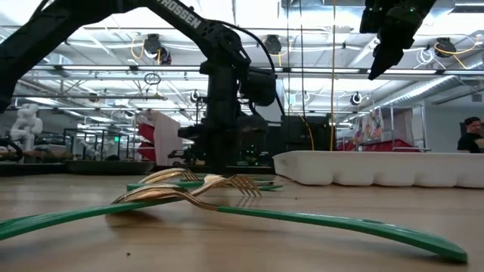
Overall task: Sort silverware
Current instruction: Put the green knife on the silverware organizer
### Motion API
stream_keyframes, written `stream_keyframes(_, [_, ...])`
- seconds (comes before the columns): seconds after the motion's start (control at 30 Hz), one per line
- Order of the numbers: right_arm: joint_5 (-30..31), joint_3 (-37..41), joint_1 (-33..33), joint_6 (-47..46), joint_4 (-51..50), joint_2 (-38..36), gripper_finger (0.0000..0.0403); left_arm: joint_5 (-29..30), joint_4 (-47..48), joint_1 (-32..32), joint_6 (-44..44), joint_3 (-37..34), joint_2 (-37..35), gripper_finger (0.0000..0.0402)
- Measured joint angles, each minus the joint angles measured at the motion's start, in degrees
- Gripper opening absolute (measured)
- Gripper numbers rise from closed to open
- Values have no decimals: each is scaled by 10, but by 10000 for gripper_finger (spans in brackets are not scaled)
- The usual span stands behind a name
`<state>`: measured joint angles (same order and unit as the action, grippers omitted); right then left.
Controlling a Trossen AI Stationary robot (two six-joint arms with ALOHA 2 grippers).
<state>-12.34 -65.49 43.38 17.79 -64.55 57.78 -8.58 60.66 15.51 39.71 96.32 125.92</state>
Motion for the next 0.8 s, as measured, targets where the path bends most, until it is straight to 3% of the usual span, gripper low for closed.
stream_keyframes(0.4, [0, 0, 0, 19, 0, 0, 254, 39, 18, 2, -2, 25, 1, 3])
stream_keyframes(0.8, [0, 0, 0, 25, -1, 0, 254, 44, -67, 10, -30, 62, -8, 137])
